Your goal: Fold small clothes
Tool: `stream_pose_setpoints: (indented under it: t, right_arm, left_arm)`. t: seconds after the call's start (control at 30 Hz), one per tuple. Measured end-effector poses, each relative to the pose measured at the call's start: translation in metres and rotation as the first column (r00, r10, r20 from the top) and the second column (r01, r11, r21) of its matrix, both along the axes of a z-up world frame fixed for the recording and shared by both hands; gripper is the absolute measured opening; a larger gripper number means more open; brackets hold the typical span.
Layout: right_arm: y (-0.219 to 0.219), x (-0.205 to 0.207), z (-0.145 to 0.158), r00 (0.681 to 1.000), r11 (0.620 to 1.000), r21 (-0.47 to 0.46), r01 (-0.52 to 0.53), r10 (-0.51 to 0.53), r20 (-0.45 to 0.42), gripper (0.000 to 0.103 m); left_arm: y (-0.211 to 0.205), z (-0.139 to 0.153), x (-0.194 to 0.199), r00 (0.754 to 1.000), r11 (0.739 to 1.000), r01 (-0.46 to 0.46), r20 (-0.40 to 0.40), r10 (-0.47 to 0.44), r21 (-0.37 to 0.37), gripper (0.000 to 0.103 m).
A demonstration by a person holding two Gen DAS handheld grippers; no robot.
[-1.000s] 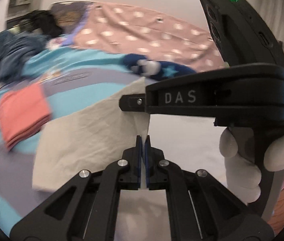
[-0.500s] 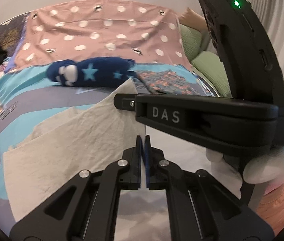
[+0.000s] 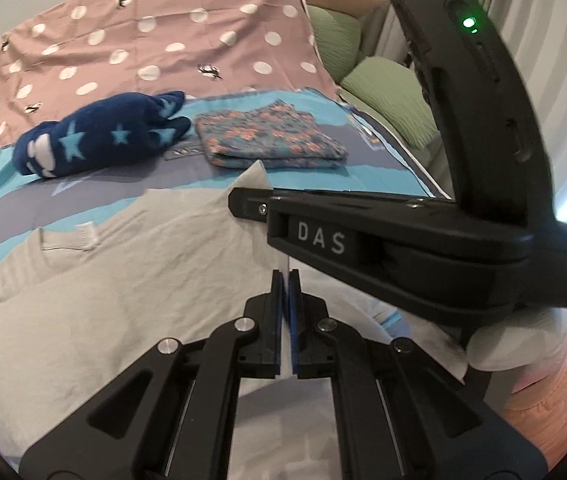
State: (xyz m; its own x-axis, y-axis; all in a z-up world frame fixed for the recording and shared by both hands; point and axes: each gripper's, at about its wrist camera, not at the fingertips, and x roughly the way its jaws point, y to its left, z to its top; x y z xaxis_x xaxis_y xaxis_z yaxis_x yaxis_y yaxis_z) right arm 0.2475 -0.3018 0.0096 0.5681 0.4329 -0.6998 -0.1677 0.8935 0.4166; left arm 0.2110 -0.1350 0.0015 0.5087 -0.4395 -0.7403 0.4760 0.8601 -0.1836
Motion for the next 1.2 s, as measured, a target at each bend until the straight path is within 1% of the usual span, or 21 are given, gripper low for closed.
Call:
stream_pose_setpoints:
  t: [0.13, 0.2, 0.23, 0.27, 0.33, 0.4, 0.47, 0.53, 0.6, 0.63, 0.67, 0.73, 0.77, 0.83, 0.87, 0.93, 1.0, 1.03, 1.07, 1.13, 1.2]
  right_arm:
    - [-0.018, 0.002, -0.018, 0.998, 0.999, 0.015, 0.041, -0.04, -0.039, 0.003]
    - [-0.025, 0.002, -0.025, 0.997, 0.998, 0.008, 0.065, -0.064, -0.044, 0.003]
    - [-0.029, 0.0, -0.028, 0.996, 0.997, -0.005, 0.079, -0.08, -0.045, 0.006]
    - [-0.032, -0.001, -0.029, 0.994, 0.995, -0.022, 0.098, -0.098, -0.044, 0.007]
    - [-0.04, -0.005, -0.032, 0.992, 0.992, -0.036, 0.118, -0.119, -0.051, 0.007]
    - [-0.049, -0.009, -0.034, 0.99, 0.992, -0.029, 0.126, -0.128, -0.059, 0.009]
    - [-0.055, -0.017, -0.035, 0.989, 0.99, -0.038, 0.134, -0.136, -0.059, 0.02]
    - [-0.057, -0.027, -0.037, 0.989, 0.99, -0.051, 0.128, -0.131, -0.067, 0.028]
    - [-0.055, -0.033, -0.041, 0.99, 0.993, -0.059, 0.106, -0.111, -0.088, 0.035]
    - [-0.051, -0.036, -0.043, 0.99, 0.994, -0.068, 0.089, -0.096, -0.102, 0.04]
    - [-0.046, -0.039, -0.047, 0.99, 0.994, -0.079, 0.07, -0.078, -0.116, 0.04]
    - [-0.036, -0.042, -0.053, 0.988, 0.994, -0.106, 0.038, -0.053, -0.144, 0.043]
    - [-0.03, -0.044, -0.058, 0.986, 0.992, -0.128, 0.02, -0.041, -0.162, 0.043]
    - [-0.019, -0.05, -0.067, 0.983, 0.983, -0.182, 0.006, -0.04, -0.182, 0.045]
    - [-0.017, -0.052, -0.068, 0.983, 0.98, -0.198, 0.009, -0.045, -0.176, 0.046]
    - [-0.013, -0.055, -0.067, 0.983, 0.969, -0.245, 0.008, -0.053, -0.176, 0.047]
    - [-0.009, -0.055, -0.062, 0.974, 0.944, -0.328, 0.042, -0.112, -0.197, 0.048]
    - [-0.007, -0.056, -0.052, 0.967, 0.921, -0.377, 0.098, -0.177, -0.182, 0.048]
    - [-0.003, -0.056, -0.044, 0.967, 0.912, -0.392, 0.124, -0.199, -0.158, 0.048]
    - [0.022, -0.053, -0.017, 0.983, 0.912, -0.392, 0.117, -0.162, -0.083, 0.048]
    - [0.058, -0.047, 0.001, 0.996, 0.923, -0.382, 0.048, -0.074, -0.054, 0.048]
  left_arm:
    - [-0.013, -0.005, 0.001, 1.0, 1.0, 0.02, 0.001, -0.02, 0.0, 0.003]
    - [-0.015, -0.004, -0.003, 1.0, 1.0, 0.025, 0.018, -0.025, 0.003, 0.008]
    - [-0.014, -0.003, -0.006, 0.999, 1.0, 0.028, 0.024, -0.028, 0.005, 0.017]
    - [-0.011, -0.001, -0.01, 0.999, 1.0, 0.026, 0.037, -0.026, 0.009, 0.031]
    - [-0.001, 0.004, -0.018, 0.997, 0.999, 0.015, 0.071, -0.018, 0.029, 0.041]
    - [0.019, 0.005, -0.03, 0.994, 0.998, -0.008, 0.111, 0.0, 0.066, 0.046]
    - [0.054, 0.003, -0.041, 0.99, 0.994, -0.071, 0.129, 0.059, 0.088, 0.056]
    - [0.096, -0.002, -0.05, 0.981, 0.983, -0.161, 0.128, 0.149, 0.092, 0.058]
    - [0.153, -0.01, -0.06, 0.952, 0.951, -0.296, 0.113, 0.285, 0.091, 0.061]
    - [0.189, -0.015, -0.068, 0.924, 0.921, -0.379, 0.099, 0.37, 0.087, 0.063]
    - [0.209, -0.019, -0.074, 0.906, 0.903, -0.421, 0.089, 0.414, 0.083, 0.064]
    - [0.269, -0.031, -0.091, 0.842, 0.839, -0.539, 0.044, 0.537, 0.072, 0.064]
    - [0.298, -0.038, -0.101, 0.803, 0.801, -0.595, 0.017, 0.595, 0.065, 0.064]
    - [0.328, -0.045, -0.114, 0.775, 0.775, -0.63, -0.02, 0.631, 0.041, 0.062]
    - [0.337, -0.048, -0.12, 0.772, 0.773, -0.634, -0.034, 0.635, 0.027, 0.062]
    - [0.349, -0.053, -0.127, 0.781, 0.782, -0.624, -0.045, 0.623, -0.004, 0.062]
    - [0.351, -0.058, -0.126, 0.801, 0.8, -0.598, -0.055, 0.596, -0.044, 0.062]
    - [0.35, -0.06, -0.123, 0.811, 0.809, -0.585, -0.061, 0.582, -0.061, 0.062]
    - [0.351, -0.063, -0.121, 0.819, 0.816, -0.573, -0.066, 0.569, -0.075, 0.062]
    - [0.349, -0.071, -0.107, 0.836, 0.829, -0.548, -0.083, 0.542, -0.106, 0.061]
    - [0.346, -0.077, -0.091, 0.856, 0.843, -0.517, -0.106, 0.506, -0.148, 0.061]
